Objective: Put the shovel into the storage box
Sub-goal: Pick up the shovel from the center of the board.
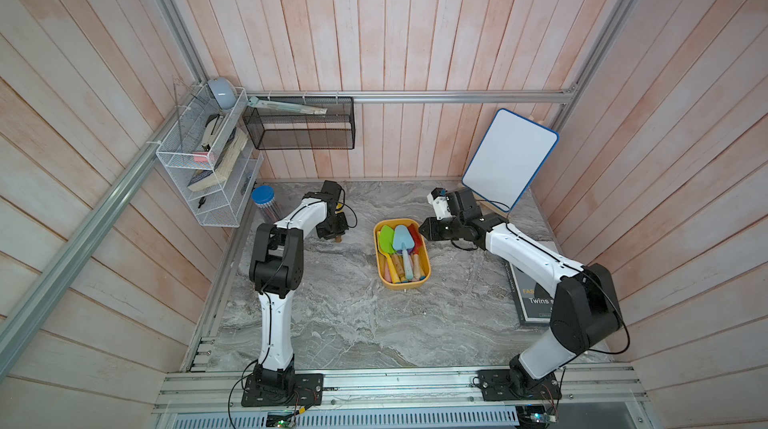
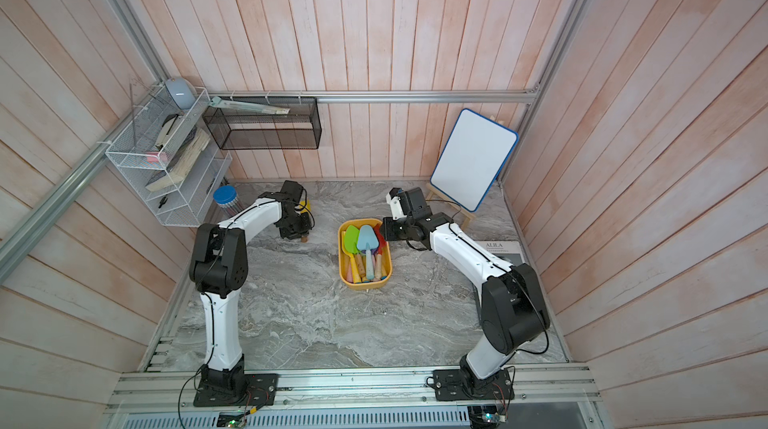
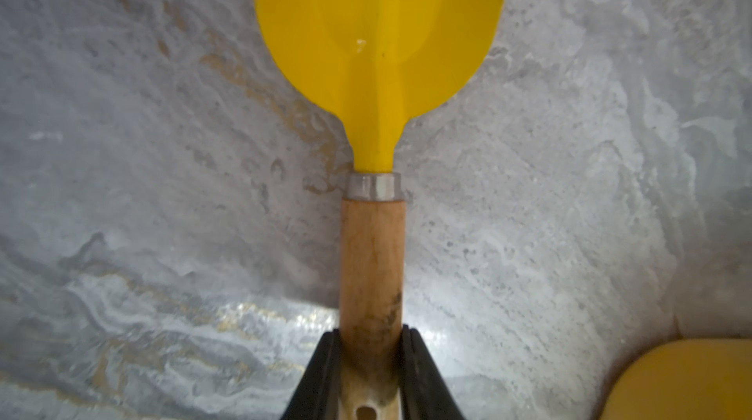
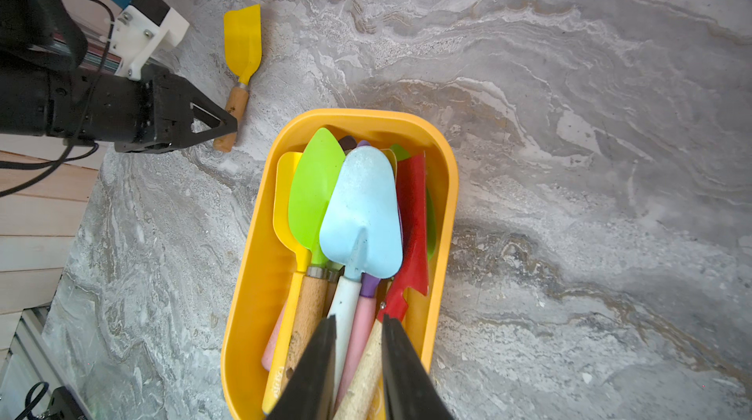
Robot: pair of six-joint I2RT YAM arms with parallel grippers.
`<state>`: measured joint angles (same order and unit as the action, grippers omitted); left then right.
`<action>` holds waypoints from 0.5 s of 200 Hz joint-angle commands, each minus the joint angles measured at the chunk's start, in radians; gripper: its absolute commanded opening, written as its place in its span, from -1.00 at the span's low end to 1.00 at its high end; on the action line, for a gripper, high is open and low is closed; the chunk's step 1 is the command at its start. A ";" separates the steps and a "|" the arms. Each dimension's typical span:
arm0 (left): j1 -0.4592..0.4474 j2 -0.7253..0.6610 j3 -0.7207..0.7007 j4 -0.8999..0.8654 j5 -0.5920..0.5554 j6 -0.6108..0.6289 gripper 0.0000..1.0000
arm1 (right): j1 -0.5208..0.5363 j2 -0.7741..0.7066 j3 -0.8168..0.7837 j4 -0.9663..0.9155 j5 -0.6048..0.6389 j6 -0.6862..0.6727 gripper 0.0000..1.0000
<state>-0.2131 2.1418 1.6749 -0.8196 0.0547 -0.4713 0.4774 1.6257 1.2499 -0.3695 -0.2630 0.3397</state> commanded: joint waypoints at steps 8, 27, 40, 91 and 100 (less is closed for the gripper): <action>-0.033 -0.156 -0.052 -0.010 0.032 -0.007 -0.65 | 0.011 -0.029 0.006 0.017 -0.023 0.011 -0.51; -0.055 -0.236 -0.100 -0.016 0.050 -0.010 -0.65 | 0.018 -0.021 0.018 0.021 -0.034 0.015 -0.51; -0.073 -0.290 -0.135 -0.018 0.064 -0.017 -0.65 | 0.025 -0.012 0.030 0.023 -0.040 0.019 -0.51; -0.162 -0.466 -0.236 -0.041 0.135 -0.048 -0.64 | 0.081 0.030 0.114 0.043 -0.063 0.074 -0.51; -0.181 -0.490 -0.250 -0.041 0.149 -0.056 -0.64 | 0.091 0.038 0.129 0.054 -0.065 0.092 -0.50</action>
<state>-0.3565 1.7069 1.4651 -0.8501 0.1474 -0.5026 0.5392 1.6325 1.3212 -0.3515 -0.3004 0.3817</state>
